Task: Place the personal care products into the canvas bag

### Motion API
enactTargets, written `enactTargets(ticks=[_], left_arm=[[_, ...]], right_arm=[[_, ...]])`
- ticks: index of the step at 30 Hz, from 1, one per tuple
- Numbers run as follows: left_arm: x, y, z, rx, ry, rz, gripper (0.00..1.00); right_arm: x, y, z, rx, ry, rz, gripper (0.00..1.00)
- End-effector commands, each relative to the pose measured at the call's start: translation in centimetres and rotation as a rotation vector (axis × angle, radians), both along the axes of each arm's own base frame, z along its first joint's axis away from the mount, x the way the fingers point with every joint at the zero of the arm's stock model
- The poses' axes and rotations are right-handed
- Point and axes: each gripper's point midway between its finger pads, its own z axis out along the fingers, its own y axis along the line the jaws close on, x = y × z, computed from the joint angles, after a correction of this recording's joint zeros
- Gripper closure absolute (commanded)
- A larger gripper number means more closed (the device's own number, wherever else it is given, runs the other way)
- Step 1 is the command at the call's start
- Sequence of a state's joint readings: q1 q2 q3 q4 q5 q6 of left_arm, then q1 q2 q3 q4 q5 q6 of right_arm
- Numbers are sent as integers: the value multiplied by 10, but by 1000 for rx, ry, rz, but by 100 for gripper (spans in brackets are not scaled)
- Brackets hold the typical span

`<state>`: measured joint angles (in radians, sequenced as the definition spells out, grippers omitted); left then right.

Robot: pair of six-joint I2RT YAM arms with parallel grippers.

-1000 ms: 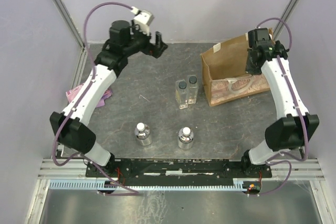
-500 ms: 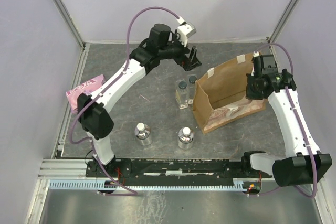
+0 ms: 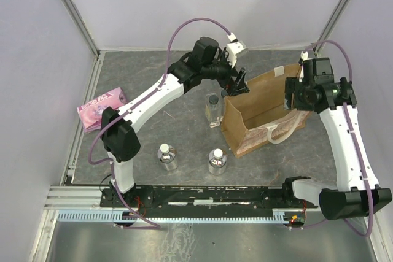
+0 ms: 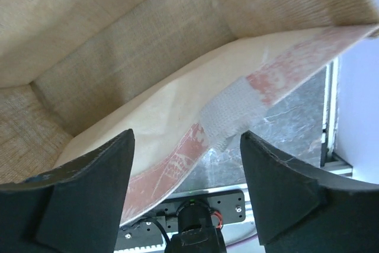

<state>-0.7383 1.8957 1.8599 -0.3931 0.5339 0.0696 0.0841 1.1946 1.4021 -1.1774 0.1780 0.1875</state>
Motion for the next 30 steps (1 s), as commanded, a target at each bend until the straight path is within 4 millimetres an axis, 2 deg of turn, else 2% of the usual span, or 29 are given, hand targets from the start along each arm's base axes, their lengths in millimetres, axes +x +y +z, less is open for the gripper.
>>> enactTargets(ticks=[1,8,12,14,15,16,20,22,23,30], left_arm=[[-4,-5,20,-21,-66,-29,0],[-6,-17,-13,36,-51,-52,0],[-11,-30,-31,54,-30,-84,0],[-12,-35,-39,64,-24,-94,5],[-12,-38,-43,68,-21,-97,9],[-11,-40,-47,73,-15,-98,18],[-6,-46,-52,73,-6,-93,71],[-3,-50,-49,64,-13,-84,91],[-1,-51,-49,60,-15,-75,96],[31,-56,-34,9,-67,74,97]], right_arm=[[2,-6,46,-31,-107,-9,18],[14,-9,100,-36,-261,-25,12],[23,-9,116,-32,-319,-29,10],[27,-8,120,-29,-336,-30,10],[29,-8,122,-27,-342,-30,10],[31,-7,122,-22,-347,-28,10],[34,-4,121,-10,-347,-23,10],[35,-4,119,-11,-344,-22,11],[35,-5,118,-11,-341,-23,11],[32,6,110,23,-315,34,12]])
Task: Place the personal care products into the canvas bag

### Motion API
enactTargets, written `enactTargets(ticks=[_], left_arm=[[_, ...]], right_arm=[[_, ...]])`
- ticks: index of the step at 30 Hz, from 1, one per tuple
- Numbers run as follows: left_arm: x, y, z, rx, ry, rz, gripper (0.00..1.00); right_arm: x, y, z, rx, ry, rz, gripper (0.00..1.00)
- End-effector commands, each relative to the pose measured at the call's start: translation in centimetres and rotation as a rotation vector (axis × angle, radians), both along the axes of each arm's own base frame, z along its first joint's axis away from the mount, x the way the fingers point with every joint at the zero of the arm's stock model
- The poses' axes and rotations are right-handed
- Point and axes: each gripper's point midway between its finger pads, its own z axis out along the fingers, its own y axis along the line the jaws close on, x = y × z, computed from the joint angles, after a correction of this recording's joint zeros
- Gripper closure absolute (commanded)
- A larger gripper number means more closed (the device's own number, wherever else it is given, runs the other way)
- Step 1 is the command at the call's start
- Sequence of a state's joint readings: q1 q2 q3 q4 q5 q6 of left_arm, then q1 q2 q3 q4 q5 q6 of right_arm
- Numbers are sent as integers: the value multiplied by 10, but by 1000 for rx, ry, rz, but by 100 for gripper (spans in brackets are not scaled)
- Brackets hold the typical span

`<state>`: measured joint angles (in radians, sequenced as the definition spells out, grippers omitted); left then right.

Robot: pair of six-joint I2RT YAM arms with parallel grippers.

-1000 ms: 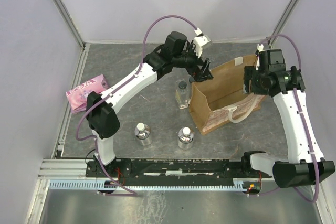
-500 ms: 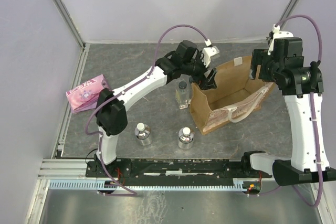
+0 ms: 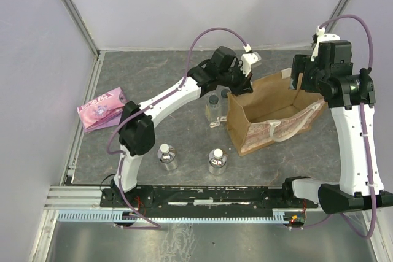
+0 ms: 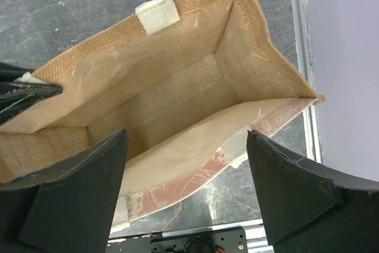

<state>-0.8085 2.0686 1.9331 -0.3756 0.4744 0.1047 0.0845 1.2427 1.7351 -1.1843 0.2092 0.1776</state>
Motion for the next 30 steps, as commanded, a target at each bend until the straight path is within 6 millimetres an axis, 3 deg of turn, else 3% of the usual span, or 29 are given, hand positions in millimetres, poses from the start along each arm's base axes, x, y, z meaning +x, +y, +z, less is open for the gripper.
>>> enactTargets(ticks=[1,9,13,15,16,18,22,25,30], left_arm=[[32,-14,30,-87,-87,121,97],[65,-37,52,-167,-126,190,97],[80,-35,55,-171,-147,229,95],[87,-29,52,-162,-147,251,79],[89,-26,49,-155,-146,261,65],[91,-20,42,-138,-136,269,5],[89,-8,48,-135,-128,290,1],[90,7,67,-160,-123,326,0],[101,52,103,-184,-131,437,0]], right_arm=[[1,11,6,27,-32,63,12],[-7,30,0,77,-47,179,12],[-8,50,-6,138,-39,275,12],[-9,62,-10,176,-33,325,11],[-9,68,-12,193,-32,348,11],[-11,81,-13,222,-41,389,11],[-10,105,-10,252,-83,447,11],[-8,116,-4,267,-107,461,12],[0,124,6,250,-138,460,12]])
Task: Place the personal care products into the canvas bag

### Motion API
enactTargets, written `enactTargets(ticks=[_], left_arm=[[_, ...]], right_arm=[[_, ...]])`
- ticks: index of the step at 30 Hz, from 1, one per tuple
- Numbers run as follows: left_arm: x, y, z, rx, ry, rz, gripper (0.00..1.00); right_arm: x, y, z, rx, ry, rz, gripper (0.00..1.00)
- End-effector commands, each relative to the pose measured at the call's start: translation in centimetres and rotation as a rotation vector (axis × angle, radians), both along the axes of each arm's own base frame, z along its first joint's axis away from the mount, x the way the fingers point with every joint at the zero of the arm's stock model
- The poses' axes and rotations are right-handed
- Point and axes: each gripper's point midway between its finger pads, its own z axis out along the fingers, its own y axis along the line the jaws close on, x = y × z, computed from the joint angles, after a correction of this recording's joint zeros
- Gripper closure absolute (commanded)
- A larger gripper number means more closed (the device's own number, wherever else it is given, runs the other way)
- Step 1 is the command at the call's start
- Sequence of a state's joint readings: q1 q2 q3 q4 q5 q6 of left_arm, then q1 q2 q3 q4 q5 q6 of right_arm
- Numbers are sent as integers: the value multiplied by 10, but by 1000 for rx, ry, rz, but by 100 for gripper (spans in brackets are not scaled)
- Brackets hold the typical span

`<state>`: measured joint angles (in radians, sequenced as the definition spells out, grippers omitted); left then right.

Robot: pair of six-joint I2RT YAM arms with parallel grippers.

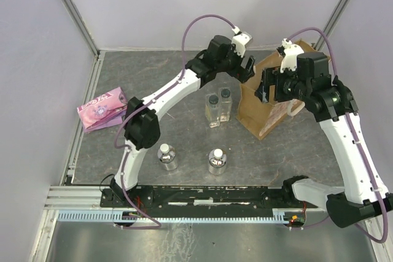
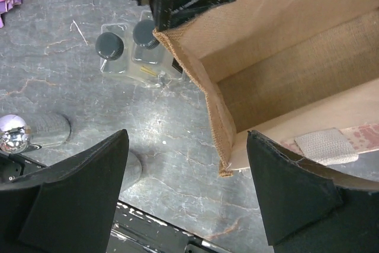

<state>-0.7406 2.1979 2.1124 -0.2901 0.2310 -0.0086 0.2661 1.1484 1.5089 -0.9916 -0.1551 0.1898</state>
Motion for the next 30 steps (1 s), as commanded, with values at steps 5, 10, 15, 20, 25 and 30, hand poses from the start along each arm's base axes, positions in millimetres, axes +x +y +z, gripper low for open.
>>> enactTargets(ticks=[5,10,15,20,25,30], left_arm=[[-13,68,139,-265,-49,15,0],[-8,115,159,-337,-17,98,0],[18,207,131,-238,11,327,0],[8,259,116,-111,-36,459,0],[-5,275,114,-92,-44,478,0],[-12,284,113,-74,-54,489,1]], right_arm=[[22,11,36,-2,-113,-18,11],[33,38,32,25,-101,39,10],[52,76,25,-50,-101,93,10],[84,104,10,-121,-86,97,9],[113,116,-29,-177,5,66,11],[128,124,-64,-203,95,30,19]])
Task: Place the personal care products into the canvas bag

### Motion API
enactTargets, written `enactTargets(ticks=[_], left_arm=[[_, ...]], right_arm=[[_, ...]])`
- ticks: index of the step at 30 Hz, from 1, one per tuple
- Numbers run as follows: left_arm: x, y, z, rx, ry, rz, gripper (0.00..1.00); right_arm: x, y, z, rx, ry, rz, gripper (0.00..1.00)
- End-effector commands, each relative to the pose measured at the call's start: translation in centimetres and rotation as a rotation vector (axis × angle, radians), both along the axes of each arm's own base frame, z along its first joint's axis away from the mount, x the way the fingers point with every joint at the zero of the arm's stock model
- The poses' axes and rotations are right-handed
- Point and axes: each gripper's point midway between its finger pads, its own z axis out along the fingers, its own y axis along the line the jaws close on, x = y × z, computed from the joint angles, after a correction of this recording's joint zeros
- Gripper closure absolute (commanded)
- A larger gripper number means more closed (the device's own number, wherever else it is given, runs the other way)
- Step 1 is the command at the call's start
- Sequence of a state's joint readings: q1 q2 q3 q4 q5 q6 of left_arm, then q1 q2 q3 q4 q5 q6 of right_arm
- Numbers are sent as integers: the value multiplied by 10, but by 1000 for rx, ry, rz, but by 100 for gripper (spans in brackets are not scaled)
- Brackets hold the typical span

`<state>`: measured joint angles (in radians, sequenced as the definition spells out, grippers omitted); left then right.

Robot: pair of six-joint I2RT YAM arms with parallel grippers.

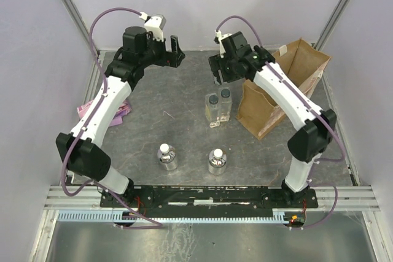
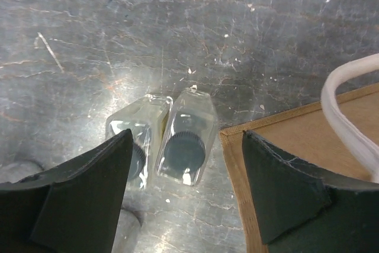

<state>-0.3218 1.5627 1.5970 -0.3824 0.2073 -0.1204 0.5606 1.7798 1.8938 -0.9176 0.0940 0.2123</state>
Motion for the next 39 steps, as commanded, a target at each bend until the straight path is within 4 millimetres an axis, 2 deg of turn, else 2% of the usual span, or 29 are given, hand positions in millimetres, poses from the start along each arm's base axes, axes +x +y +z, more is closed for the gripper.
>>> enactTargets(ticks=[1,10,20,26,39], left_arm=[[-9,15,27,36,-93,15,0],[-12,24,23,64,-85,23,1],[-8,28,17,82,-76,17,0],[-3,28,14,84,-69,10,0],[1,28,8,85,-57,0,0]], right_arm=[[15,0,-3,-7,3,-68,20],[17,-4,-30,-59,100,-148,24],[-3,-8,-74,-87,237,-177,26],[-9,-11,-92,-112,275,-190,25],[-11,-1,-139,-129,381,-181,26]])
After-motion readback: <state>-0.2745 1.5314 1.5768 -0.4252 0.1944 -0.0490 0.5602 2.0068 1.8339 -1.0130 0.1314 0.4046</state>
